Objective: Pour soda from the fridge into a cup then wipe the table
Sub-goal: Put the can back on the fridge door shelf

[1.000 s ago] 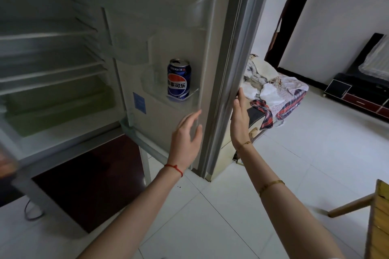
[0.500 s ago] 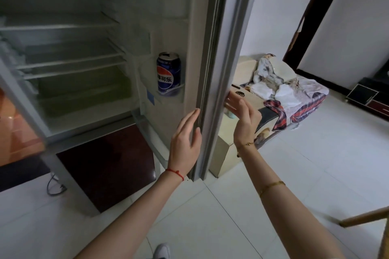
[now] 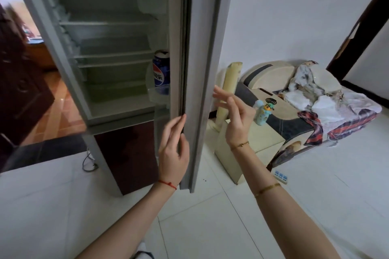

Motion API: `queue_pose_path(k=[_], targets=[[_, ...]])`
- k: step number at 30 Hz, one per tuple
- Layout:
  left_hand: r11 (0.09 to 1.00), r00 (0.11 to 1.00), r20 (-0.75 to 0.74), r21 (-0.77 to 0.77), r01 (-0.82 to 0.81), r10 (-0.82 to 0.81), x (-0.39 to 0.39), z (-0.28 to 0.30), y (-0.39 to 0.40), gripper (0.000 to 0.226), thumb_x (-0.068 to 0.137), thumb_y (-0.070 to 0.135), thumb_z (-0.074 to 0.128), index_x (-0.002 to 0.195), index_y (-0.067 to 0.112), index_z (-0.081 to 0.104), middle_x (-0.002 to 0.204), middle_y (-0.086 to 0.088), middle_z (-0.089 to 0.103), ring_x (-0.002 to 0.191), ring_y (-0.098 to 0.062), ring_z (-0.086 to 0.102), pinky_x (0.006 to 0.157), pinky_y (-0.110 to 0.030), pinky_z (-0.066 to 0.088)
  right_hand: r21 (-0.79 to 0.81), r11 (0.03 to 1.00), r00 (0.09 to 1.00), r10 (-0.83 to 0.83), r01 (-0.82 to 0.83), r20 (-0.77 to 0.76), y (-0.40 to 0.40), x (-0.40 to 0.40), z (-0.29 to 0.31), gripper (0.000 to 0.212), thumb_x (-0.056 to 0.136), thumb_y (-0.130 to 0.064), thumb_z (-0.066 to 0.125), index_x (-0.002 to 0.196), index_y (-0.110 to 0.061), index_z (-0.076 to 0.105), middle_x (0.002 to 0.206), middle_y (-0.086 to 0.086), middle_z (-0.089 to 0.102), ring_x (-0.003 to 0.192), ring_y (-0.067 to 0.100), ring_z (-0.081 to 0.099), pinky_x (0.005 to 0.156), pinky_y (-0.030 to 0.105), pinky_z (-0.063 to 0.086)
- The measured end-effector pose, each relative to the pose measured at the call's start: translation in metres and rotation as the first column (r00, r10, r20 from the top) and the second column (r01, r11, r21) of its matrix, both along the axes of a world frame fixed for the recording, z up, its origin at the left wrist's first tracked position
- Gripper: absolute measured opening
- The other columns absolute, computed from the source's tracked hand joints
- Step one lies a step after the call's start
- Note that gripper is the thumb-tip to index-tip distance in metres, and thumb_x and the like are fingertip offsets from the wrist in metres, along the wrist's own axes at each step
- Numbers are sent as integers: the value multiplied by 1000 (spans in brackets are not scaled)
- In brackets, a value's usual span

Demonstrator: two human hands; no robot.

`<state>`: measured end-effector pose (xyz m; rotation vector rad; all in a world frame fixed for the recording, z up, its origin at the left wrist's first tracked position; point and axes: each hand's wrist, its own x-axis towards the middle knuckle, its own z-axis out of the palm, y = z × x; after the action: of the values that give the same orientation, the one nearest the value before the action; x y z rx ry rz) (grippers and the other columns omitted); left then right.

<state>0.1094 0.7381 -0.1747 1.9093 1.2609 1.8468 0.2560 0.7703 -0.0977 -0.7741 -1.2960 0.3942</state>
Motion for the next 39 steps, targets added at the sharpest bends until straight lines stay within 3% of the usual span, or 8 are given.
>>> queue_pose_path(k=[6,9,13,17,21,26,31,39], targets=[[993,993,-17,-17,-118,118,-43,-8,1,45,95,-4,51,139,6,52,139,-3,50,128,-12,50,105,-34,47,197,980,960,-49,-7,277,11,-44,-9,32,94,0,44,117,7,66,121,17,66,117,27,61,89,50,53],[983,983,-13,-21,-183,183,-68,-9,4,42,97,2,49,139,5,52,140,-3,48,132,-9,46,109,-27,40,259,964,890,-69,-56,450,21,-69,-18,40,92,-5,45,127,7,58,134,21,56,129,32,51,102,53,44],[966,968,-27,-62,-251,250,-102,-11,11,41,99,8,48,139,6,52,144,-4,46,135,-2,40,112,-18,32,191,974,786,-20,-125,618,34,-106,-27,52,95,-17,42,143,4,41,154,18,35,147,33,26,116,54,28],[953,957,-48,-93,-289,286,-141,-14,23,42,100,15,48,142,11,49,150,-5,42,139,1,34,113,-14,27,138,973,746,49,-187,664,51,-152,-32,59,95,-12,46,150,2,28,160,15,21,151,30,13,122,48,16],[945,952,-64,-120,-305,299,-182,-13,41,46,98,20,53,143,11,47,152,-4,40,140,2,32,112,-12,28,140,969,718,50,-203,694,72,-196,-34,60,97,-15,43,151,1,24,161,15,17,151,31,9,121,53,16],[943,951,-96,-138,-304,292,-237,-19,73,51,95,29,58,142,12,48,151,-5,42,140,-12,39,113,-30,38,132,971,675,38,-199,737,101,-246,-34,60,98,-14,43,152,0,22,162,15,15,152,30,5,120,57,16],[931,949,-86,-184,-315,304,-291,-20,109,48,93,26,63,137,10,53,140,-4,49,121,-20,57,96,-42,53,133,978,643,2,-161,766,133,-294,-36,61,100,-17,39,154,-5,15,164,10,8,152,28,2,121,55,10],[930,958,-81,-229,-286,274,-360,-12,162,47,92,12,66,138,10,53,126,0,60,113,-1,55,93,-5,41,121,992,618,-86,-16,782,184,-358,-38,59,104,-21,34,156,-10,9,164,2,0,152,24,-3,123,52,2]])
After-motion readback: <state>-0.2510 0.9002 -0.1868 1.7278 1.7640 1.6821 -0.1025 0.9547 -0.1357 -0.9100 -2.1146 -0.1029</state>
